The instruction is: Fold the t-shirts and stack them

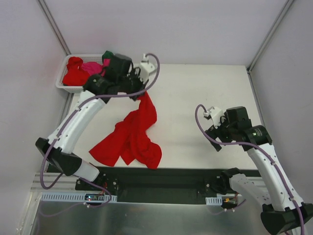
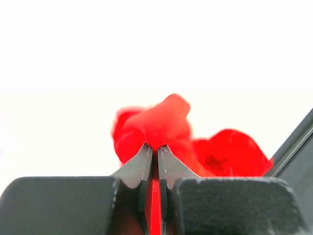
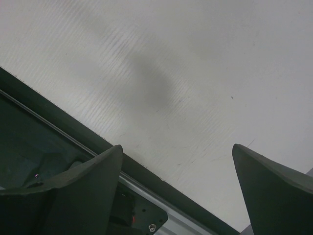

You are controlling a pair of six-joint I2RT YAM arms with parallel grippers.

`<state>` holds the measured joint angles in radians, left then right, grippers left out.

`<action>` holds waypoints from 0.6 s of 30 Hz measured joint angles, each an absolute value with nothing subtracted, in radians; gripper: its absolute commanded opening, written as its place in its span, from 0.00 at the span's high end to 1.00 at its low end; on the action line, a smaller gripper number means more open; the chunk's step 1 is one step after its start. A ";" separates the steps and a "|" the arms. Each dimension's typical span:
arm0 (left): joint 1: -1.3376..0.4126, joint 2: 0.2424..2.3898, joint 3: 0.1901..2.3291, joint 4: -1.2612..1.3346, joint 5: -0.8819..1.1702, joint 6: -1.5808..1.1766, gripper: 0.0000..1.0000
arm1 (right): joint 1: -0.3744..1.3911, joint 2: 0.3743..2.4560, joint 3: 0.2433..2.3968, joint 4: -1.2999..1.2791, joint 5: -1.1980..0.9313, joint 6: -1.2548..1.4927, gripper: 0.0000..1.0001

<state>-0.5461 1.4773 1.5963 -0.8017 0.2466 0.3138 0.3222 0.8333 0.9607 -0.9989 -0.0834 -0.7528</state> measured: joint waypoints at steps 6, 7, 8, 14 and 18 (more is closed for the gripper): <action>-0.618 1.391 2.043 -0.835 0.367 0.385 1.00 | 0.322 0.881 0.988 -0.999 -0.085 -0.749 0.04; -0.624 1.363 2.061 -0.849 0.400 0.391 1.00 | 0.322 0.888 0.999 -0.999 -0.086 -0.746 0.04; -0.629 1.342 2.069 -0.863 0.440 0.397 1.00 | 0.322 0.894 1.013 -0.999 -0.087 -0.744 0.04; -0.666 1.347 2.077 -0.937 0.574 0.403 1.00 | 0.323 0.970 1.196 -0.997 -0.116 -0.718 0.04; -0.731 1.465 2.132 -0.973 0.599 0.407 1.00 | 0.325 1.050 1.367 -0.995 -0.167 -0.683 0.04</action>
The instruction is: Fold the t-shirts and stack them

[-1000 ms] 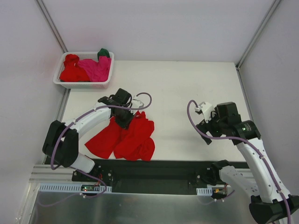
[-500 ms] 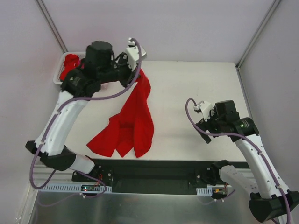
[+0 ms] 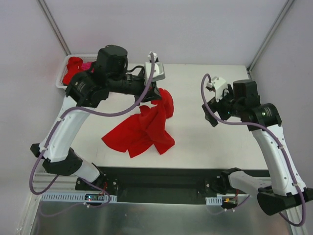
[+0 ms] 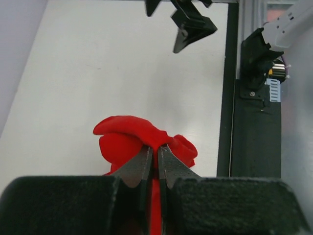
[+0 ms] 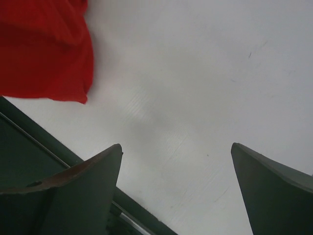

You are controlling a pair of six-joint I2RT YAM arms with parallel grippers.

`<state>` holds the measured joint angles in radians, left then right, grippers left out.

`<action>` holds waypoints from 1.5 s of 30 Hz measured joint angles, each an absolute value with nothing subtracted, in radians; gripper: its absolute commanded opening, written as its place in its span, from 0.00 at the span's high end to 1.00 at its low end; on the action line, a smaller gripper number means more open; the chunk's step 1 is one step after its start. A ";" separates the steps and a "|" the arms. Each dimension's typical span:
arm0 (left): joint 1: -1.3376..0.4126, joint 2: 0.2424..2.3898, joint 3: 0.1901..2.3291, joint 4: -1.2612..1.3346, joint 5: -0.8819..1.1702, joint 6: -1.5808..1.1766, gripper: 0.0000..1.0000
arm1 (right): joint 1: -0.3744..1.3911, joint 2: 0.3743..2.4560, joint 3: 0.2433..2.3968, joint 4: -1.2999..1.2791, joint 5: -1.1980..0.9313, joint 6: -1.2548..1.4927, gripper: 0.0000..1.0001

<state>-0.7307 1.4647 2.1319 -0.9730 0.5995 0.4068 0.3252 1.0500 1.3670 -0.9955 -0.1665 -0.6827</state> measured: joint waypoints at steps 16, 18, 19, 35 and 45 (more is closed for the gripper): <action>-0.863 1.553 2.247 -1.039 0.620 0.457 1.00 | 0.310 1.454 1.734 -1.181 -0.858 -0.658 0.04; -0.863 1.552 2.243 -1.039 0.618 0.464 1.00 | 0.292 1.500 1.772 -1.237 -0.966 -0.723 0.04; -0.863 1.549 2.239 -1.040 0.613 0.467 1.00 | 0.286 1.521 1.797 -1.259 -1.016 -0.769 0.04; -0.863 1.560 2.285 -1.053 0.559 0.499 1.00 | 0.295 1.534 1.765 -1.333 -1.277 -1.124 0.04; -0.863 1.570 2.311 -1.053 0.541 0.500 1.00 | 0.379 1.647 1.777 -1.337 -1.275 -1.166 0.99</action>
